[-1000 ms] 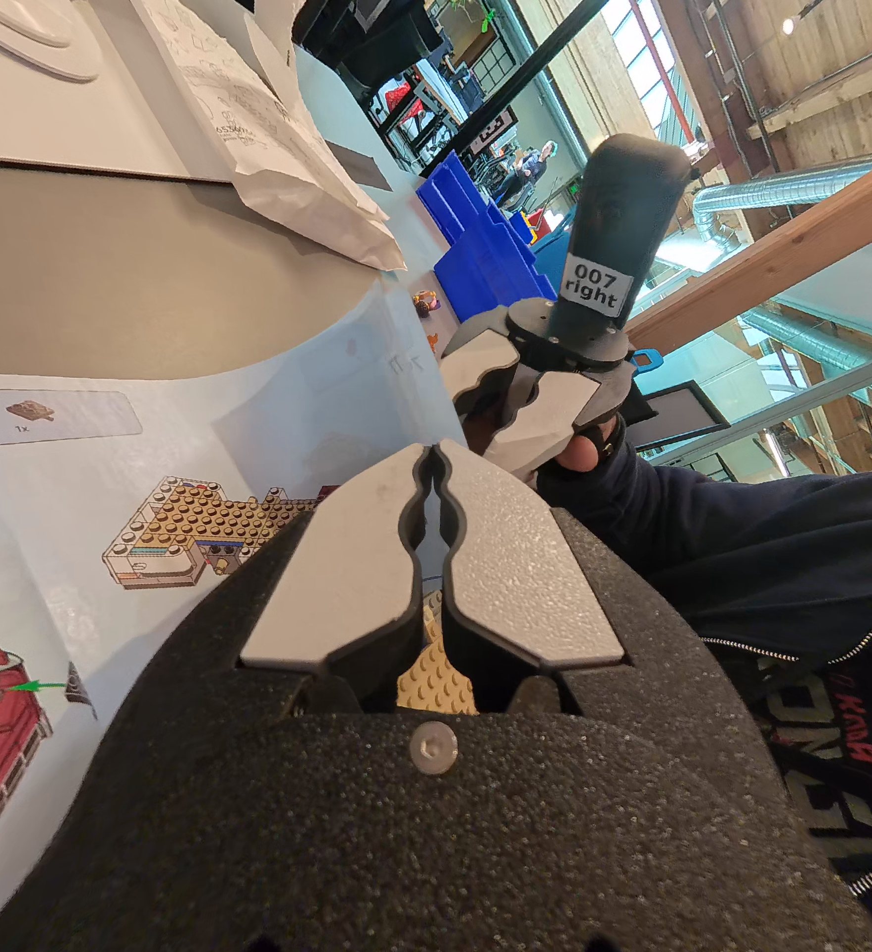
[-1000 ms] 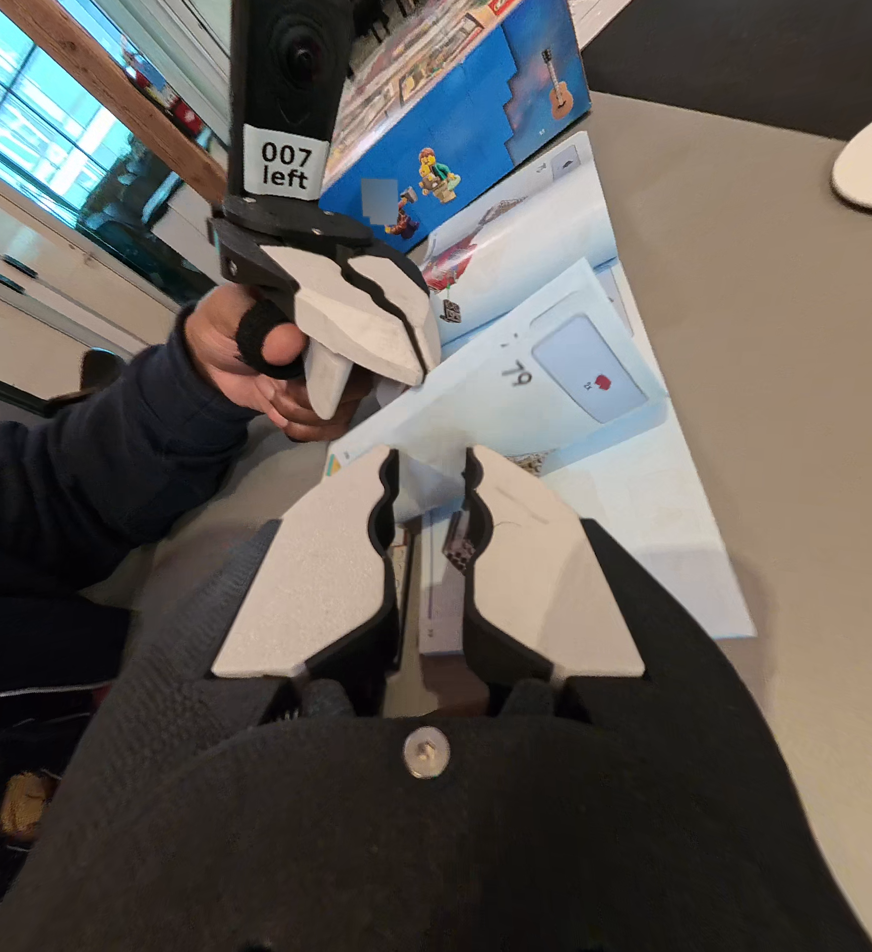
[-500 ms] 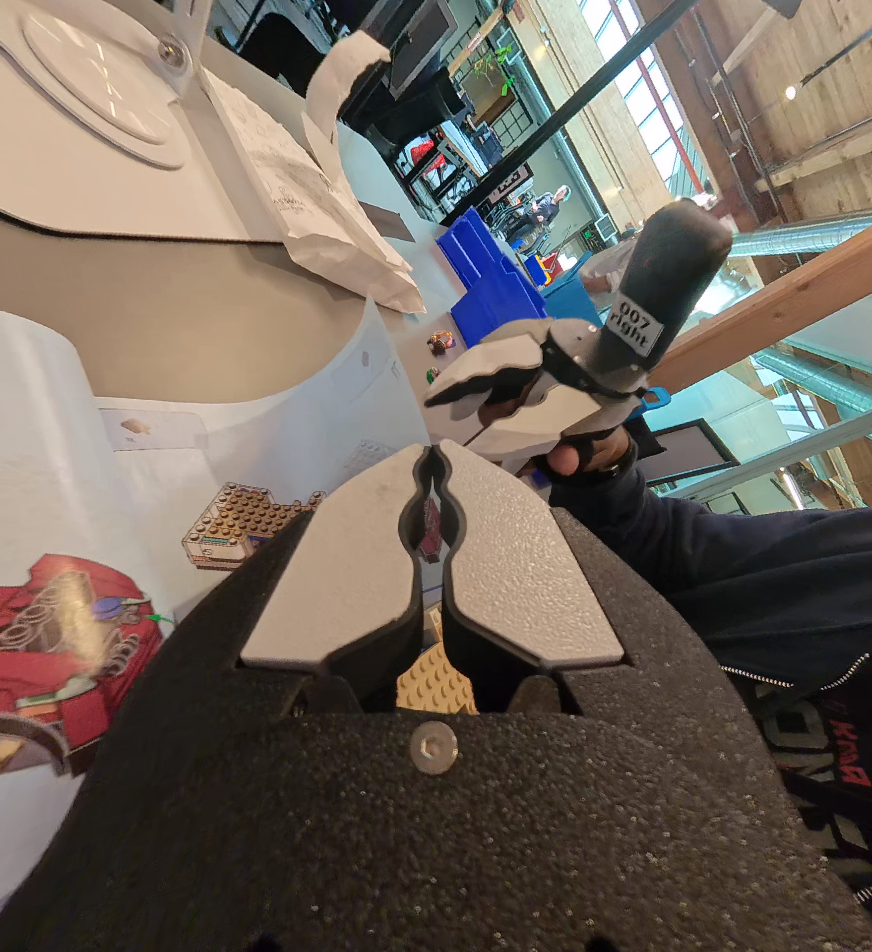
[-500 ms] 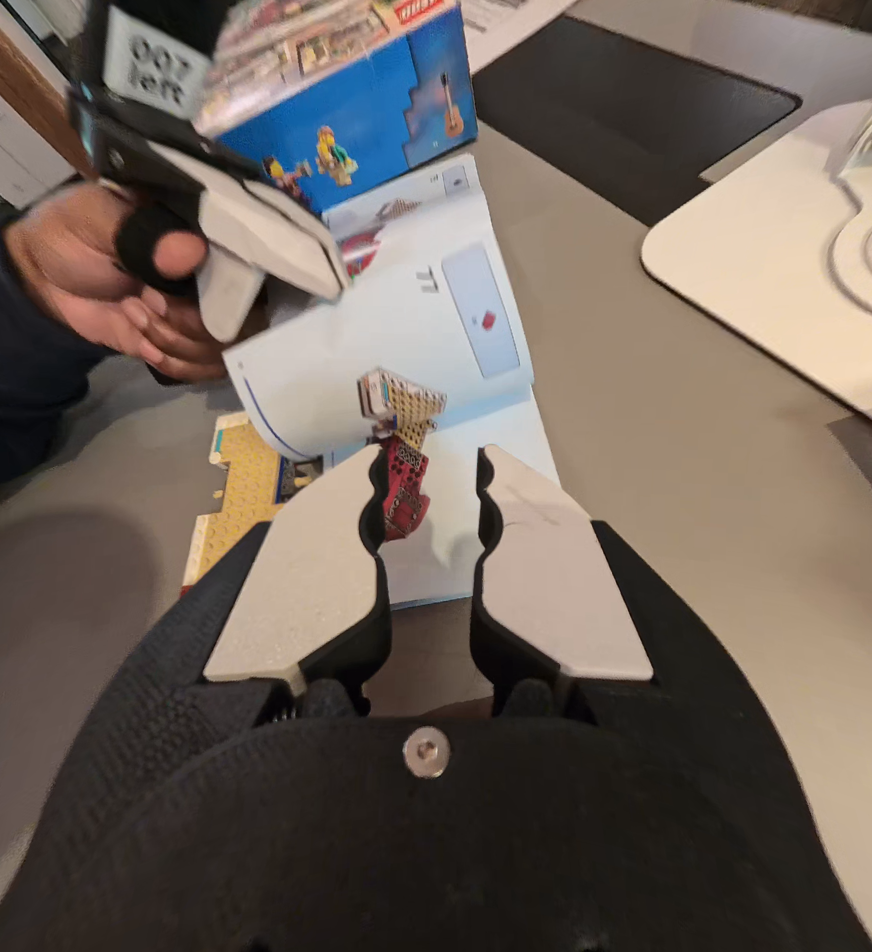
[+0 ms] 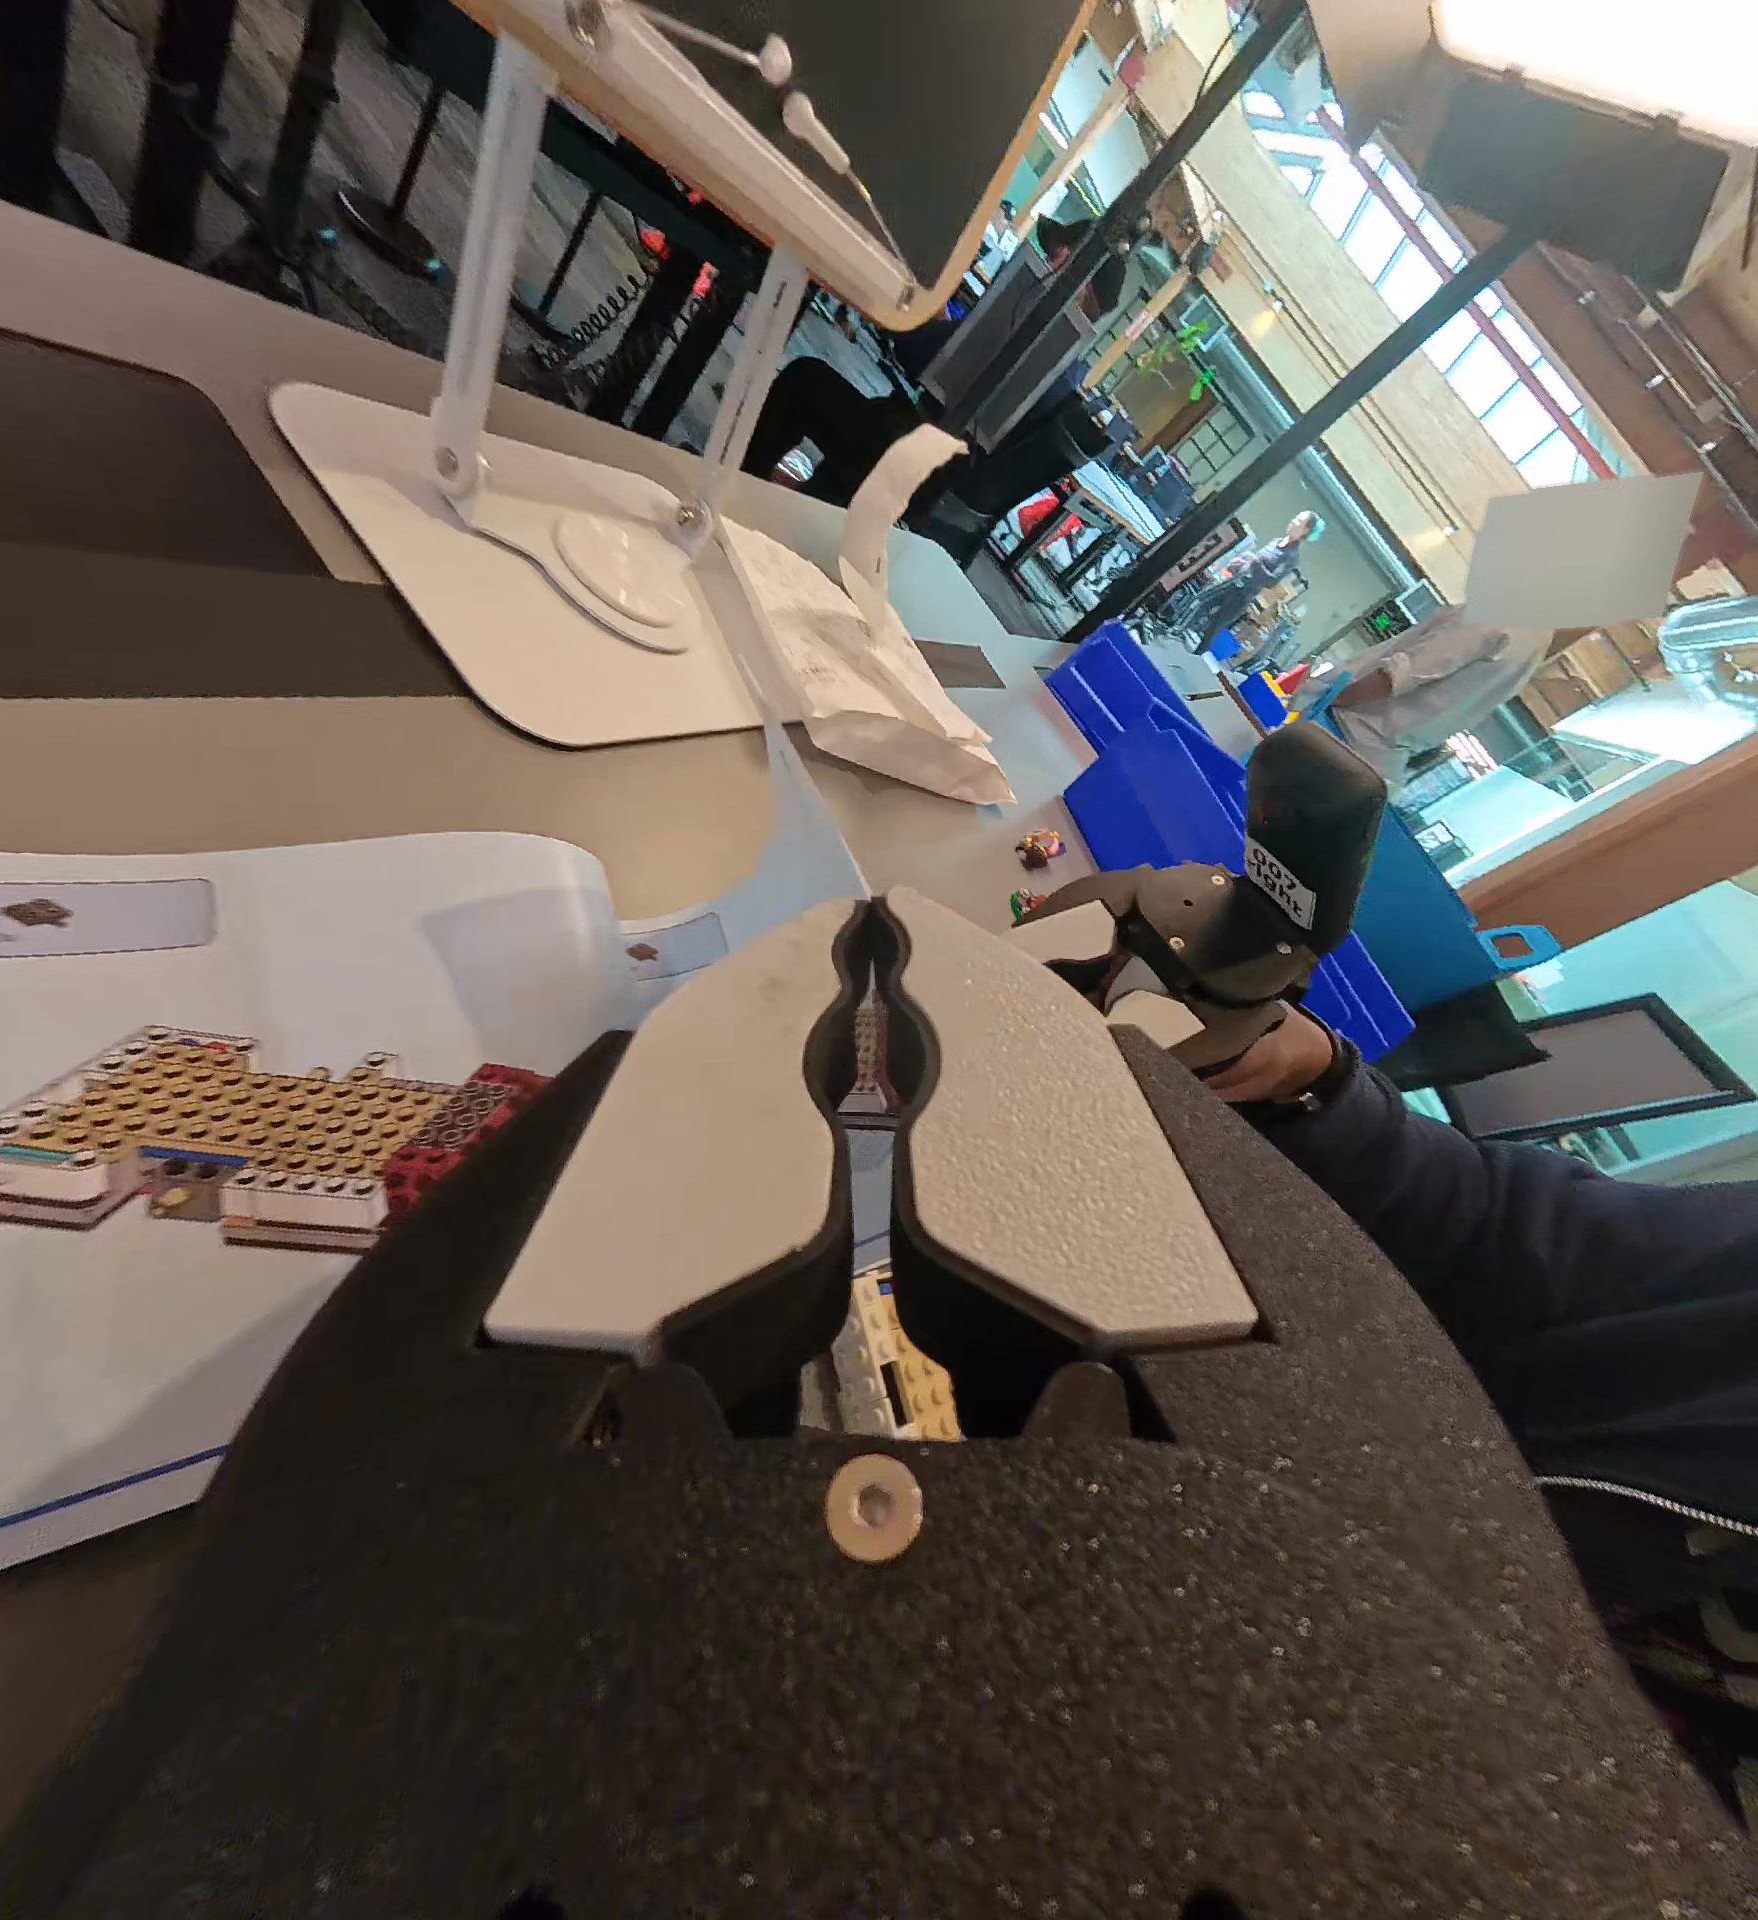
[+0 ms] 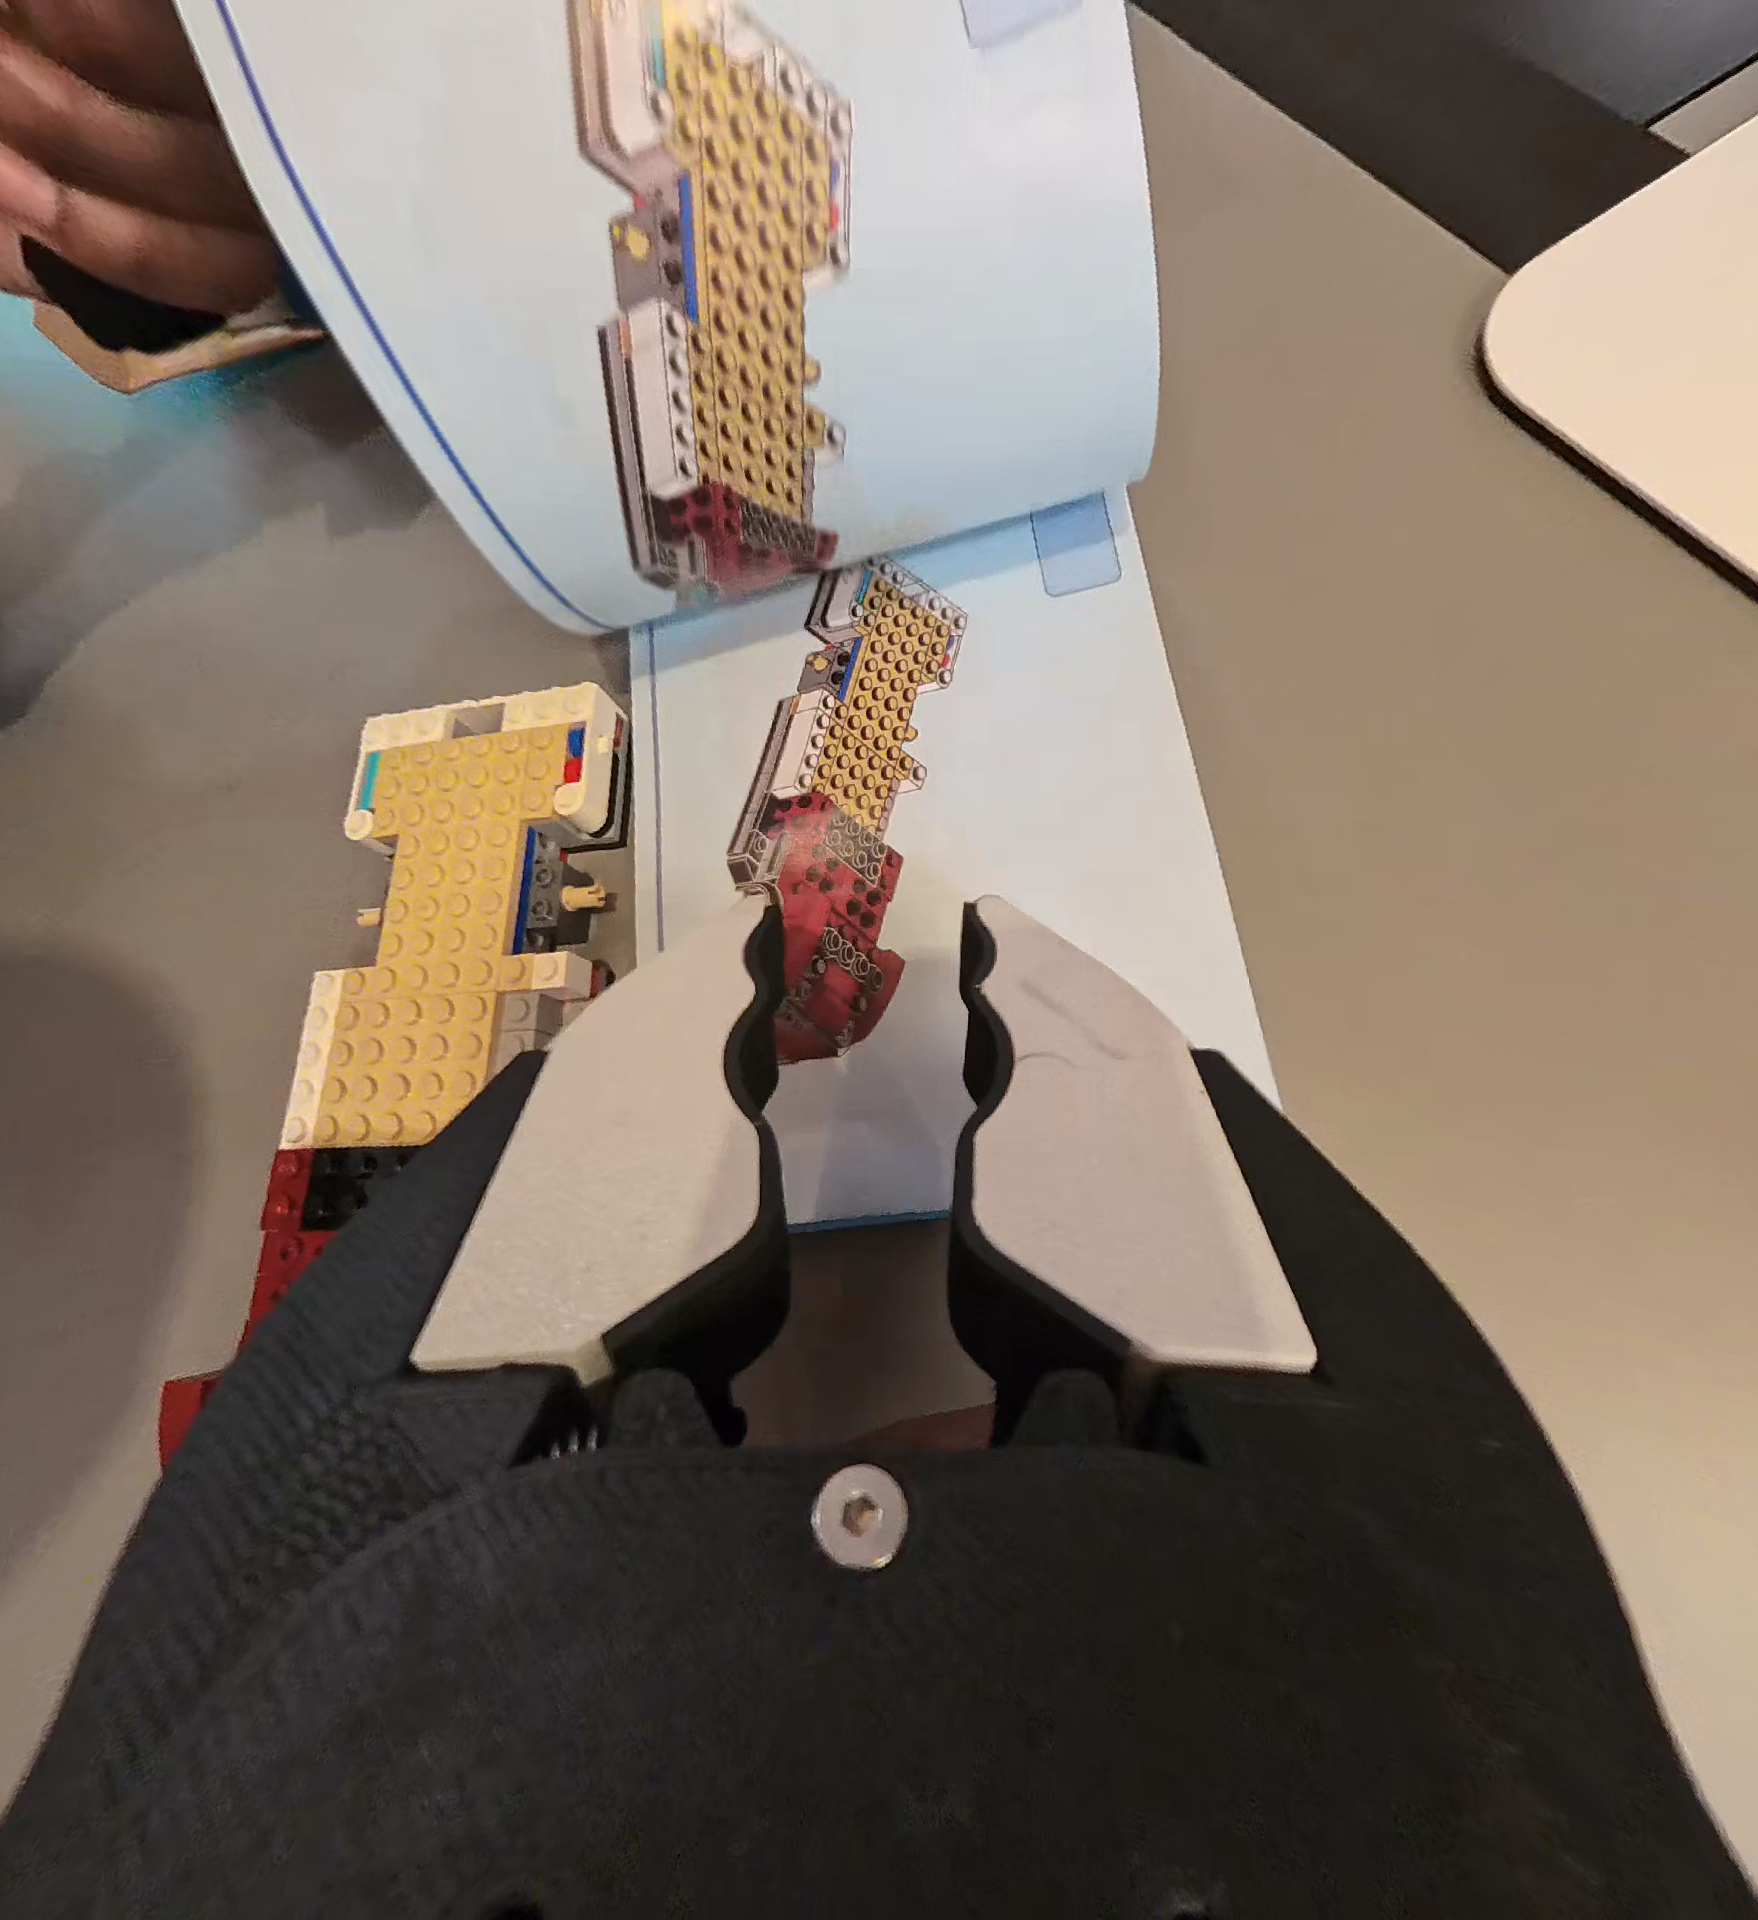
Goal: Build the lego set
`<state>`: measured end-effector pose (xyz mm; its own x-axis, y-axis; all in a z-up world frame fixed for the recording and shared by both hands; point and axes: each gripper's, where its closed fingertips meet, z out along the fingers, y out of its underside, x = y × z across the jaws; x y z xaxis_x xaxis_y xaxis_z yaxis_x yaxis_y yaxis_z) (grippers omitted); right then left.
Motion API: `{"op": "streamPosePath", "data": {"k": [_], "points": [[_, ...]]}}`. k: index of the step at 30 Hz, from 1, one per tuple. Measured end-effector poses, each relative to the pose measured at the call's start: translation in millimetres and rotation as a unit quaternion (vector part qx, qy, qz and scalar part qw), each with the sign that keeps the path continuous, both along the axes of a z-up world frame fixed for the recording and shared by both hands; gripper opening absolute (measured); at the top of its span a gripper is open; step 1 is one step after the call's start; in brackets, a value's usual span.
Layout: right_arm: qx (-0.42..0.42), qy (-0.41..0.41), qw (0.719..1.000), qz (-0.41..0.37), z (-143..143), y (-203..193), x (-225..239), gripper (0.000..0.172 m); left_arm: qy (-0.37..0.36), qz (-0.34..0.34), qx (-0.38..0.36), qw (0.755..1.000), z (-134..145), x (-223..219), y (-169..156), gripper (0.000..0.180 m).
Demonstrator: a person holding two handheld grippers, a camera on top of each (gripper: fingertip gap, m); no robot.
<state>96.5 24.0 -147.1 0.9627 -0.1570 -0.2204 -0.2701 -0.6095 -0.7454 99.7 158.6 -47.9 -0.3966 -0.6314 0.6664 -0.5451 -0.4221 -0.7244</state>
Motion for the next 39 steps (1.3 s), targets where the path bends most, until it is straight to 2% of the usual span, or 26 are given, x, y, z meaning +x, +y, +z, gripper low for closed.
{"op": "streamPosePath", "data": {"k": [8, 18, 24, 33, 39], "points": [[-0.006, 0.009, 1.0, 0.01, -5.7, 2.5, -5.8, 0.033, -0.007, 0.068, 0.034, 0.997, 6.3, 1.5, 32.3, 0.0], [-0.003, 0.002, 1.0, 0.014, -3.6, 9.1, -5.4, 0.032, 0.007, 0.099, 0.064, 0.993, -1.4, 2.7, 49.1, 0.0], [0.007, -0.006, 1.0, 0.025, 5.8, 44.5, 1.3, 0.031, 0.013, 0.111, 0.087, 0.99, -5.3, 3.0, 52.5, 0.0], [-0.016, -0.009, 0.998, 0.061, -4.9, 104.9, 2.3, 0.031, 0.012, 0.126, 0.091, 0.988, -2.1, -0.2, 58.0, 0.0], [-0.005, -0.026, 0.998, 0.058, 0.9, 112.2, 4.2, 0.03, -0.004, 0.145, 0.149, 0.978, 6.6, -11.0, 66.5, 0.018]]}}
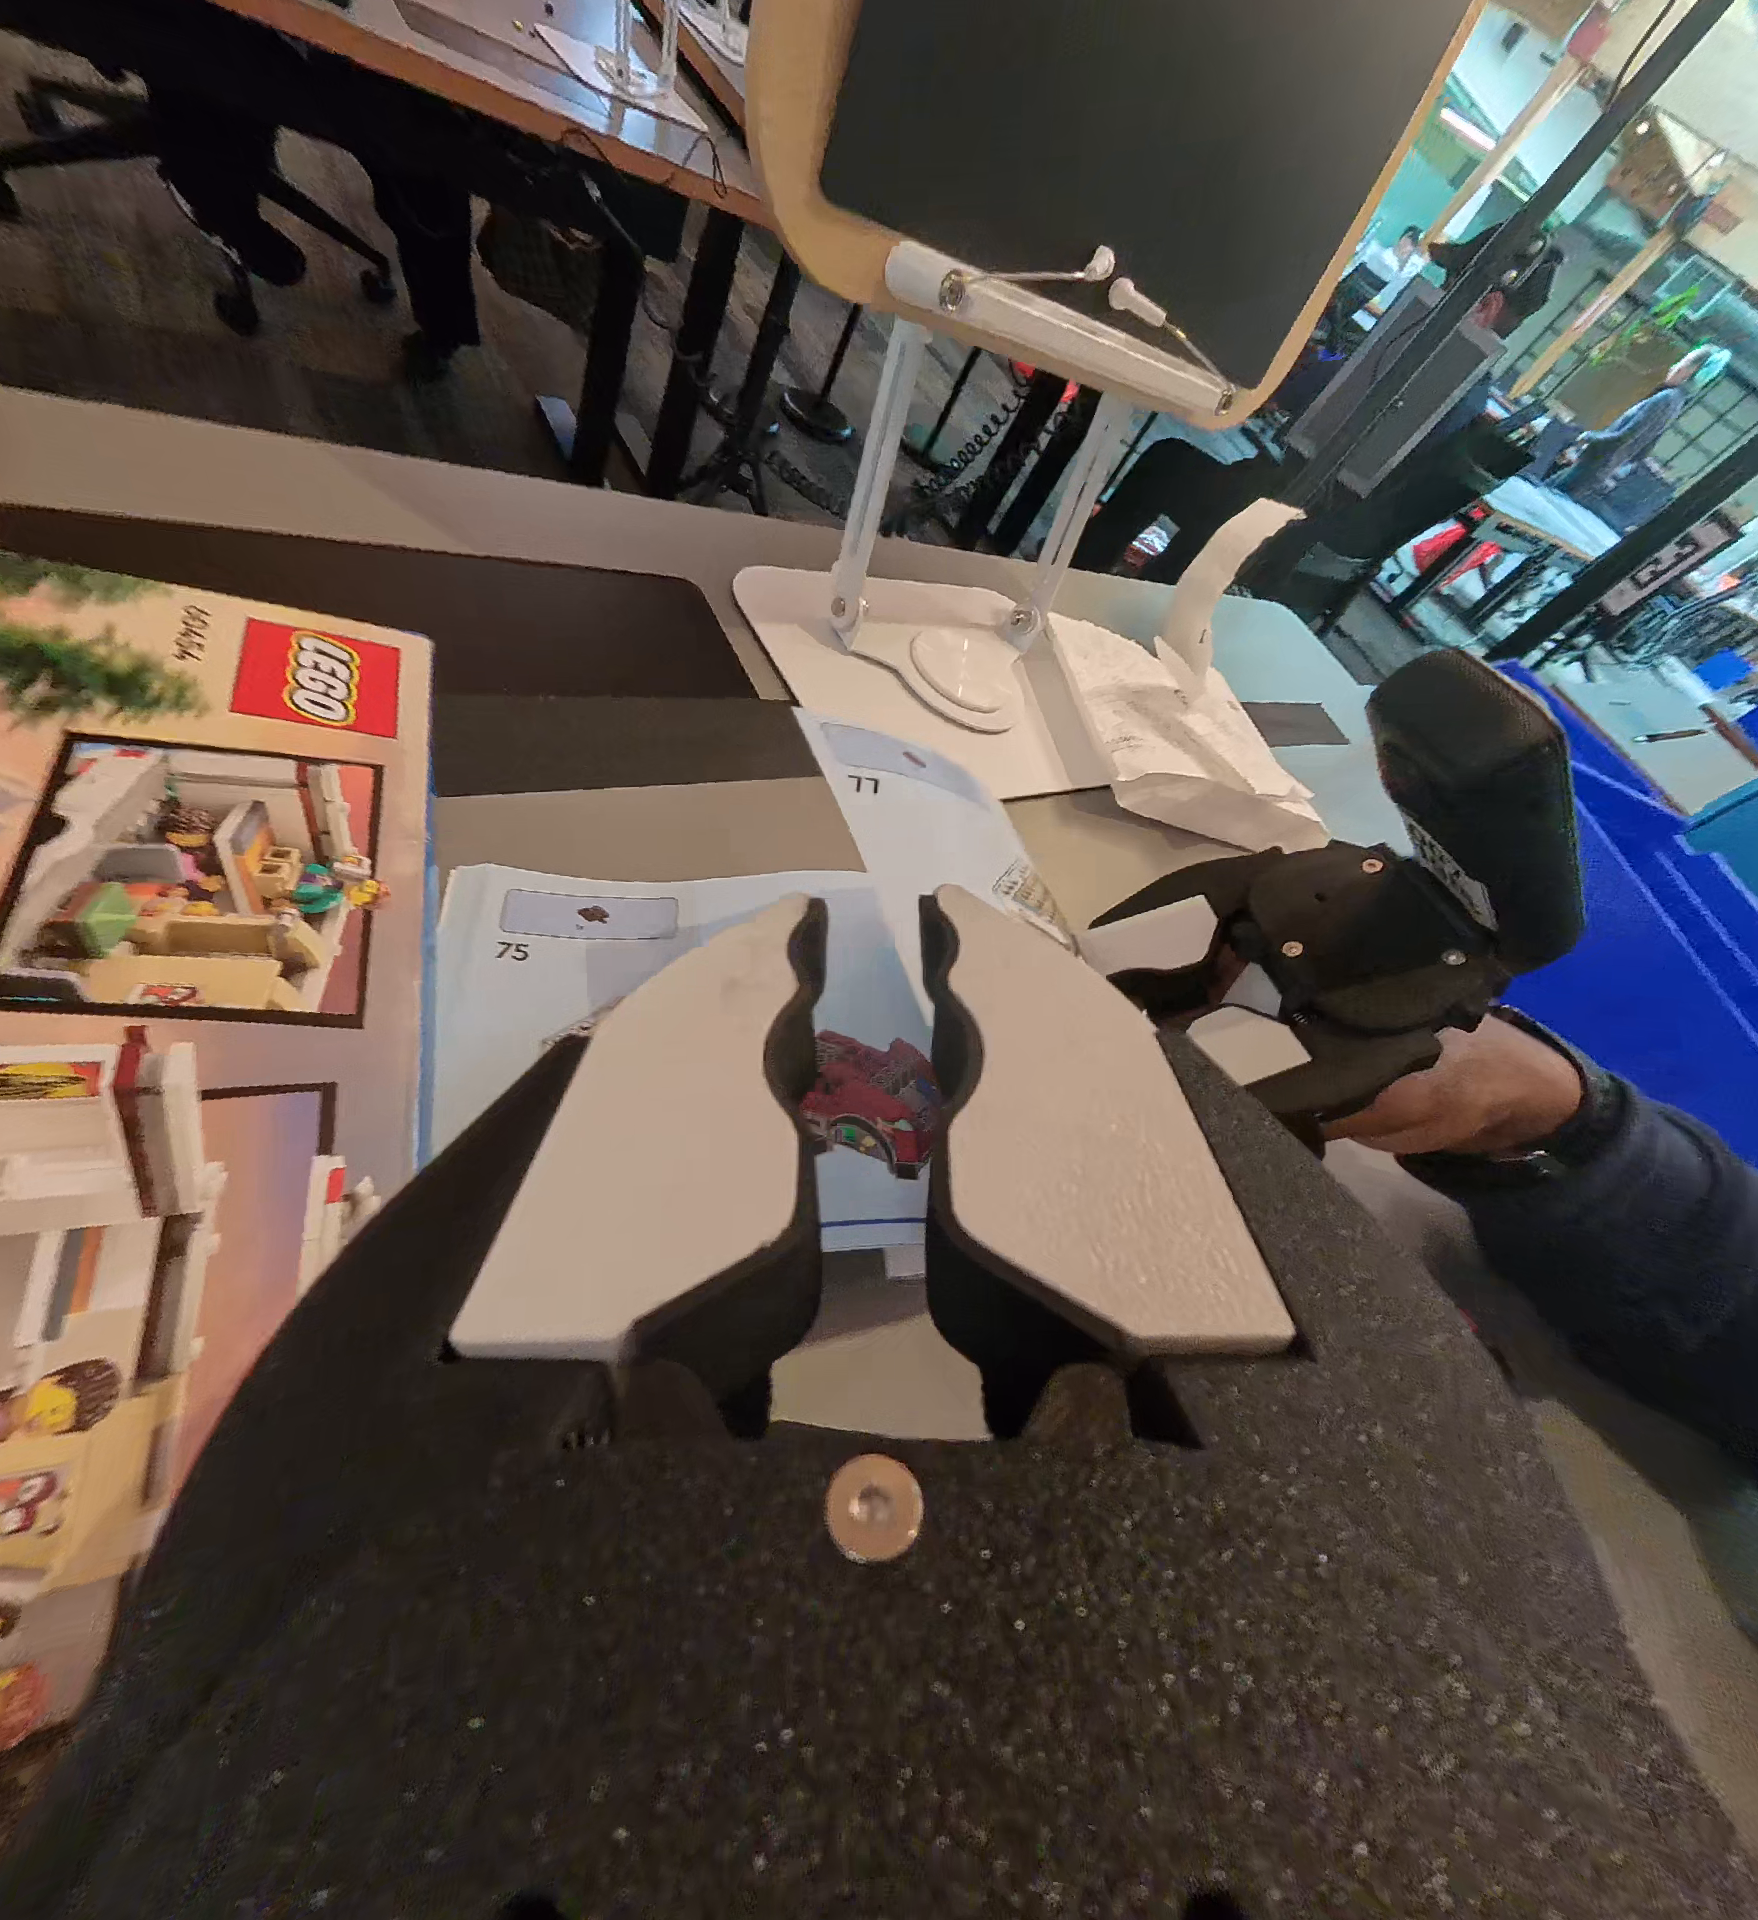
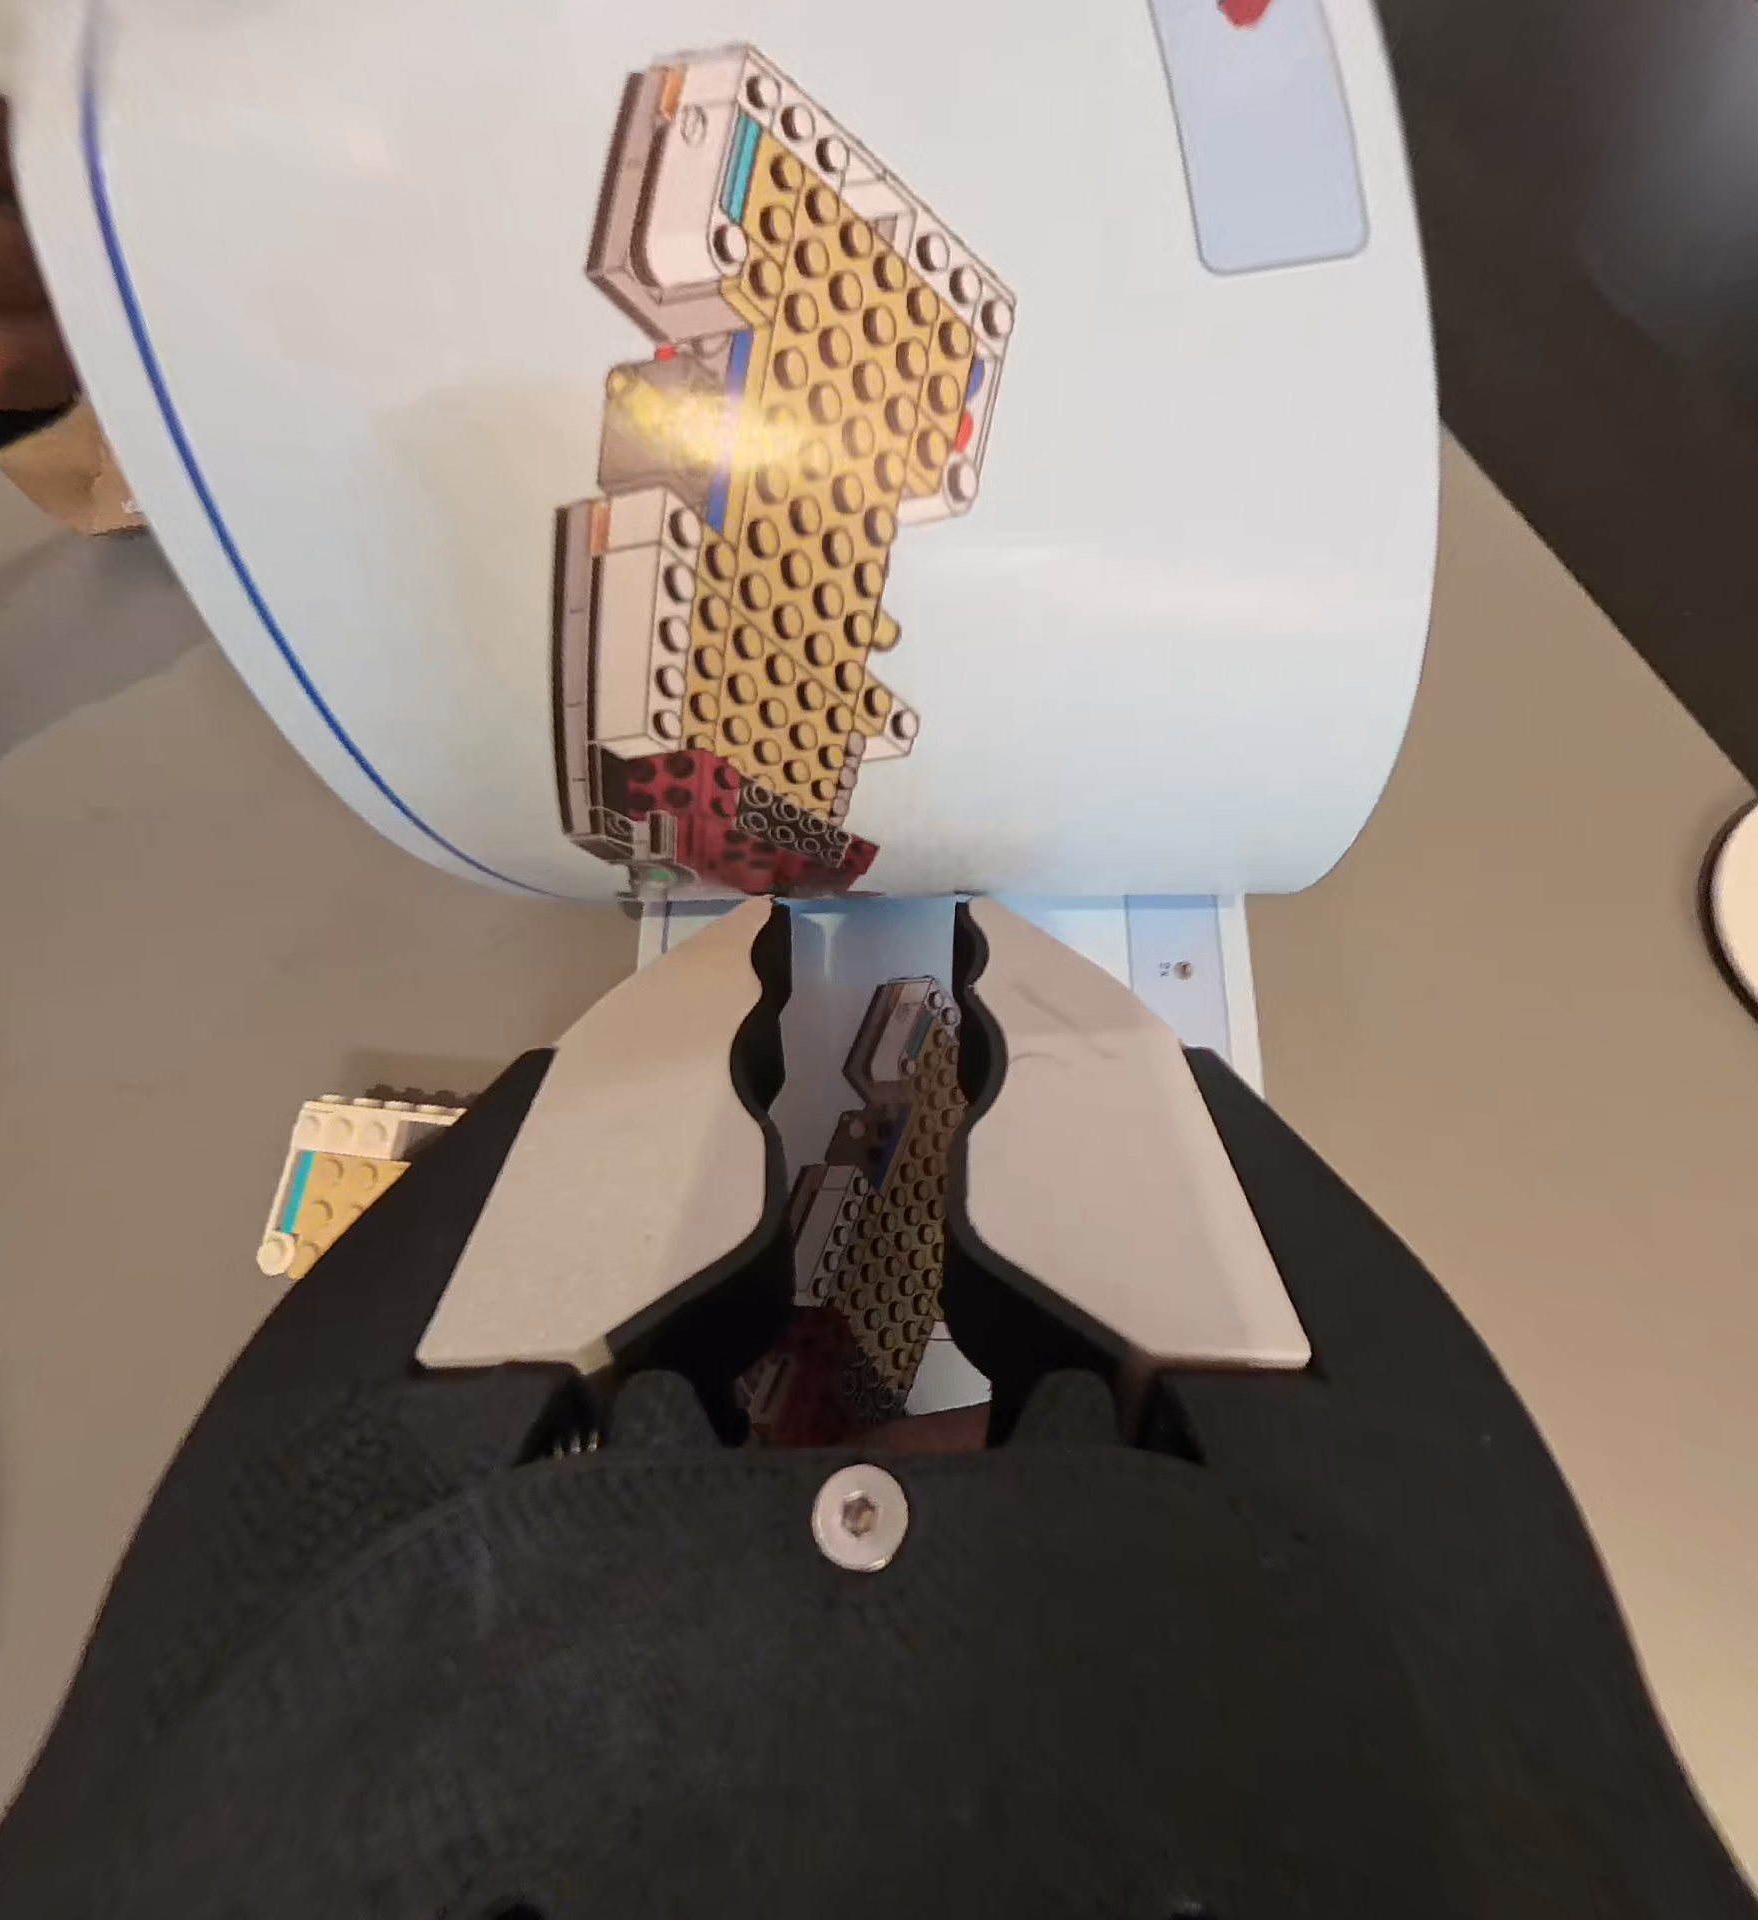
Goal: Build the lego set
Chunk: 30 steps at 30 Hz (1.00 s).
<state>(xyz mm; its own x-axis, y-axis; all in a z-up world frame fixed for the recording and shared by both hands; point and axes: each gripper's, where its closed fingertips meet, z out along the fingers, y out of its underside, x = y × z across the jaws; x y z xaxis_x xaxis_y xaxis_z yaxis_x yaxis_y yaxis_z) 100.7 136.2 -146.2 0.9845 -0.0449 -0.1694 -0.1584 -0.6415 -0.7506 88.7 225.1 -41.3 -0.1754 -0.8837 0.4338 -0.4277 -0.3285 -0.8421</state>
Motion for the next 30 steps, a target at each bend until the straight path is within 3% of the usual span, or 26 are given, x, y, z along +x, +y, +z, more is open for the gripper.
{"op": "streamPosePath", "data": {"k": [5, 14, 23, 27, 30], "points": [[0.003, 0.0, 1.0, -0.007, 0.9, 1.3, 3.8, 0.03, -0.023, 0.004, 0.058, 0.998, 5.1, -11.3, 3.1, 0.021], [-0.002, -0.017, 1.0, -0.009, 0.9, -2.8, 4.5, 0.03, 0.014, -0.01, 0.098, 0.995, -24.7, -26.2, 3.5, 0.021], [0.004, -0.067, 0.998, -0.003, 4.5, 4.3, 5.0, 0.03, 0.07, -0.038, 0.272, 0.959, -52.1, -38.1, -8.8, 0.037], [-0.004, -0.082, 0.997, 0.001, 5.4, 16.6, 5.6, 0.03, 0.083, -0.033, 0.28, 0.956, -50.4, -45.6, -4.9, 0.042], [-0.017, -0.101, 0.995, 0.004, 5.2, 22.3, 7.4, 0.028, 0.096, 0.008, 0.302, 0.948, -45.8, -59.6, 12.6, 0.049]]}}
